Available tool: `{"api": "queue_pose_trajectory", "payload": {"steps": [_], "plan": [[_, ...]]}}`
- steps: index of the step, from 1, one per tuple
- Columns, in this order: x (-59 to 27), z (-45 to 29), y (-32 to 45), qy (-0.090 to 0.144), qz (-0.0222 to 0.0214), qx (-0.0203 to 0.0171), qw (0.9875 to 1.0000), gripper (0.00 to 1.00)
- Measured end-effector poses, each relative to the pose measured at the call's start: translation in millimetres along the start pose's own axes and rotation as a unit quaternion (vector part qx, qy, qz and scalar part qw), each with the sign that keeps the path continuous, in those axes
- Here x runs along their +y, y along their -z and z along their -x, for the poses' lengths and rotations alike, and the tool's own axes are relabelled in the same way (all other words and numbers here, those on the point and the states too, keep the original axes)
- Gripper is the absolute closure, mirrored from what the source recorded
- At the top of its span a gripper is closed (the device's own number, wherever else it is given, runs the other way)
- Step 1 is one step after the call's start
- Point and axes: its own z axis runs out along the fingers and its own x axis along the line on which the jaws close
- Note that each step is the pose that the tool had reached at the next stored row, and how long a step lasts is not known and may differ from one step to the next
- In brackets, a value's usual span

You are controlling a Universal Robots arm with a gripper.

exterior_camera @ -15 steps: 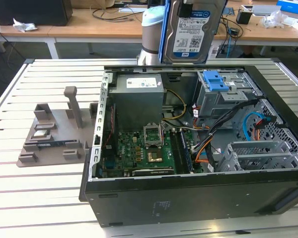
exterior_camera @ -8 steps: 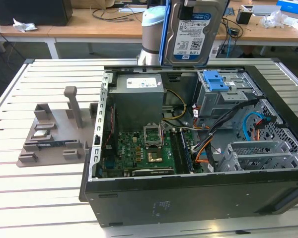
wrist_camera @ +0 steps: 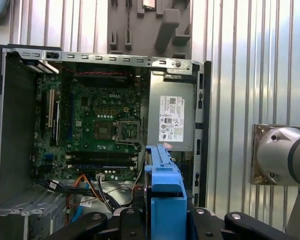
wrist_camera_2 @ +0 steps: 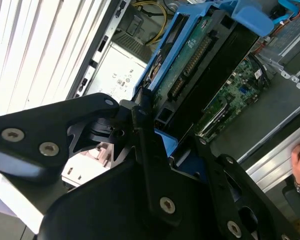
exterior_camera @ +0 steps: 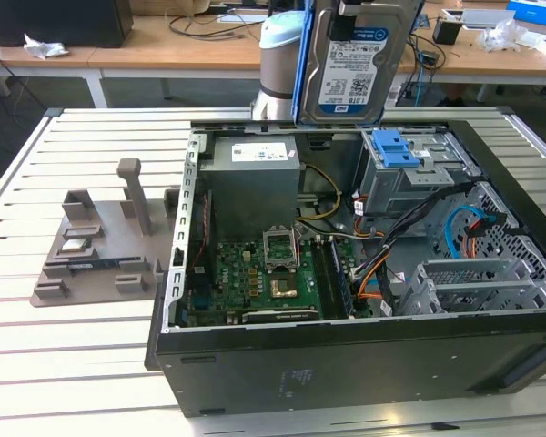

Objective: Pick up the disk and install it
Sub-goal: 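Pick up the disk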

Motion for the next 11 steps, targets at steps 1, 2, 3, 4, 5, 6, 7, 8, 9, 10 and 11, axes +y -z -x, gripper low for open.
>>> {"api": "queue_pose_trajectory", "payload": {"steps": [1,2,3,4,5,6,7,8,9,10,11], "plan": [[0.0,-0.8,-0.1,0.000,0.0000,0.0000,1.0000,0.64],[0.1,-1.4,-0.2,0.000,0.0000,0.0000,1.0000,0.64],[0.4,-11.6,-1.7,0.000,0.0000,0.0000,1.0000,0.64],[0.5,-13.8,-2.0,0.000,0.0000,0.0000,1.0000,0.64],[0.7,-19.3,-2.8,0.000,0.0000,0.0000,1.0000,0.64],[0.8,-20.2,-2.9,0.000,0.0000,0.0000,1.0000,0.64],[0.8,-20.9,-3.0,0.000,0.0000,0.0000,1.0000,0.64],[0.8,-22.0,-3.1,0.000,0.0000,0.0000,1.0000,0.64],[0.9,-22.6,-3.2,0.000,0.0000,0.0000,1.0000,0.64],[0.9,-23.5,-3.3,0.000,0.0000,0.0000,1.0000,0.64],[0.9,-24.2,-3.4,0.000,0.0000,0.0000,1.0000,0.64]]}}
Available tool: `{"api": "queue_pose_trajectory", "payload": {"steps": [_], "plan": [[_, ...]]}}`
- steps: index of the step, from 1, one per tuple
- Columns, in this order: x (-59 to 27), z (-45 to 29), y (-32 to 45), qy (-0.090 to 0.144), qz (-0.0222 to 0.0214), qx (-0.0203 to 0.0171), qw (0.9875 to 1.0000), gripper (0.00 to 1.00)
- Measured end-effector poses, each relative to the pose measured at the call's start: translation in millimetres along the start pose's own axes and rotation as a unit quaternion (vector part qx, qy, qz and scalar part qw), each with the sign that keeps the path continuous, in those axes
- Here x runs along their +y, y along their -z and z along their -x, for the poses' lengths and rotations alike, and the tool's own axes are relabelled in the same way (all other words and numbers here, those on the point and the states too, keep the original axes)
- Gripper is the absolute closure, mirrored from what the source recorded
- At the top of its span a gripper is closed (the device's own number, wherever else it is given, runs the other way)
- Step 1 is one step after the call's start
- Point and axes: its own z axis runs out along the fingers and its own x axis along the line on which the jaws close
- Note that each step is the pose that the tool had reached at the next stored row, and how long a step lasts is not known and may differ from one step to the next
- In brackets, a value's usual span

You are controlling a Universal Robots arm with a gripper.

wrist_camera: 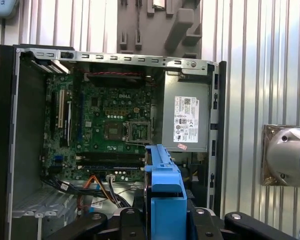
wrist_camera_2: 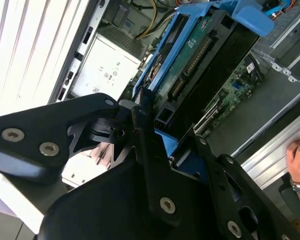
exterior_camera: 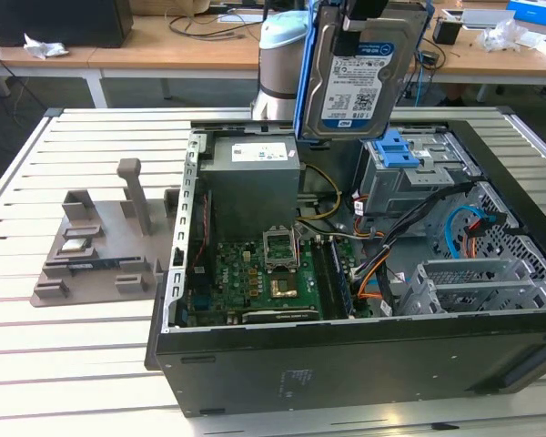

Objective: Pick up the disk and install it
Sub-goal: 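Pick up the disk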

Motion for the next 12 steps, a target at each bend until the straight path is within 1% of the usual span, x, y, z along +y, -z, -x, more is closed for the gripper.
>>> {"api": "queue_pose_trajectory", "payload": {"steps": [12], "plan": [[0.6,-13.5,-1.2,0.000,0.0000,0.0000,1.0000,0.64]]}}
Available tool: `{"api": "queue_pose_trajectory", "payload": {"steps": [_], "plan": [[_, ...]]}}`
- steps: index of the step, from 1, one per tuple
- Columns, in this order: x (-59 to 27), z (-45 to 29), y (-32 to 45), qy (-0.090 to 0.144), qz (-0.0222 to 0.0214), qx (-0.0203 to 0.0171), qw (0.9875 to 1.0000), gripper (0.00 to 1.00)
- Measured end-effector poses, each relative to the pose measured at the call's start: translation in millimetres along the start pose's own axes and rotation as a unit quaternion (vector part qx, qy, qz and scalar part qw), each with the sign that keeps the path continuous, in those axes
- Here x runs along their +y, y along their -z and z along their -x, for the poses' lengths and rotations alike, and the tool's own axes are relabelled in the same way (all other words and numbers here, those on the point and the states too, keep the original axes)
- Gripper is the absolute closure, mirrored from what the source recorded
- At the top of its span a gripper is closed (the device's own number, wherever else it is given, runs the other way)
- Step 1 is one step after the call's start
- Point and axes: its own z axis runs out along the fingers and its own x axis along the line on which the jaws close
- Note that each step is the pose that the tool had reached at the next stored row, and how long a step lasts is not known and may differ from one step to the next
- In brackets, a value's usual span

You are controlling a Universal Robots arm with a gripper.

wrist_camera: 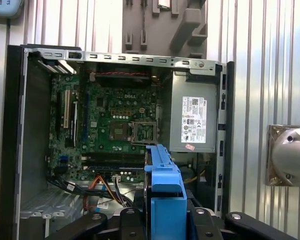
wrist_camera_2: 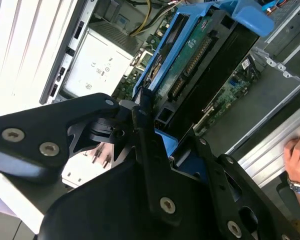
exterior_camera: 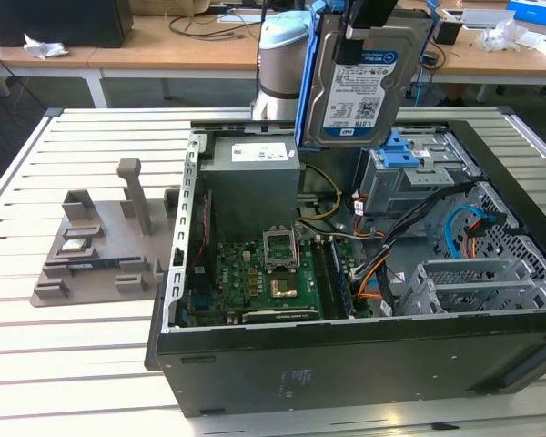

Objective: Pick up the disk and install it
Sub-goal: 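Pick up the disk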

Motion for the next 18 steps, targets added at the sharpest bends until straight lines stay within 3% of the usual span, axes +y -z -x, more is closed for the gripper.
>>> {"api": "queue_pose_trajectory", "payload": {"steps": [18], "plan": [[1.2,-27.8,-0.7,0.000,0.0000,0.0000,1.0000,0.64]]}}
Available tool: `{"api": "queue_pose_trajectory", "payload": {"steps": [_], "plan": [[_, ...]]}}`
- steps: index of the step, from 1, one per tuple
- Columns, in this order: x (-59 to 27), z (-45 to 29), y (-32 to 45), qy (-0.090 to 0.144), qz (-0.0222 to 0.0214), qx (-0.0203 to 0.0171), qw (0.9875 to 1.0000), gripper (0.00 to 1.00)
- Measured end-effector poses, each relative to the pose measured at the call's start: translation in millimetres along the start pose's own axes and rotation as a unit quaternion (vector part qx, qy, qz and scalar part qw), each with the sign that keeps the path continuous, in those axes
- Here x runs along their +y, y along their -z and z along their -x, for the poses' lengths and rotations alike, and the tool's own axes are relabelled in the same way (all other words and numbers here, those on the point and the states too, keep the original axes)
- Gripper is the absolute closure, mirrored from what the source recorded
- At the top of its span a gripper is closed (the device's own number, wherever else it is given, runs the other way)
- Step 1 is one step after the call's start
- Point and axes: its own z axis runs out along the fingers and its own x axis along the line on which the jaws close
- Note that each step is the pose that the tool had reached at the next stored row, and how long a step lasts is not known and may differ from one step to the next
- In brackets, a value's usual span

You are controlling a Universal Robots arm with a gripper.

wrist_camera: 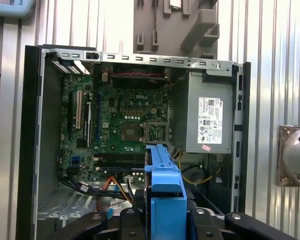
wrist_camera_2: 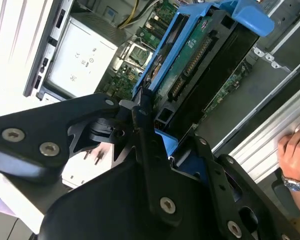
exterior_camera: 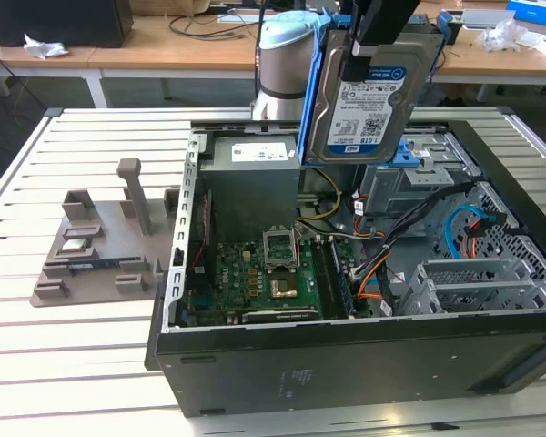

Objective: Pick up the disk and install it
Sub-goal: 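Pick up the disk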

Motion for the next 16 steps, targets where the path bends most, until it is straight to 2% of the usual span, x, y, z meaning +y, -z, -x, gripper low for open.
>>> {"api": "queue_pose_trajectory", "payload": {"steps": [16], "plan": [[0.7,-16.2,-0.8,0.000,0.0000,0.0000,1.0000,0.64]]}}
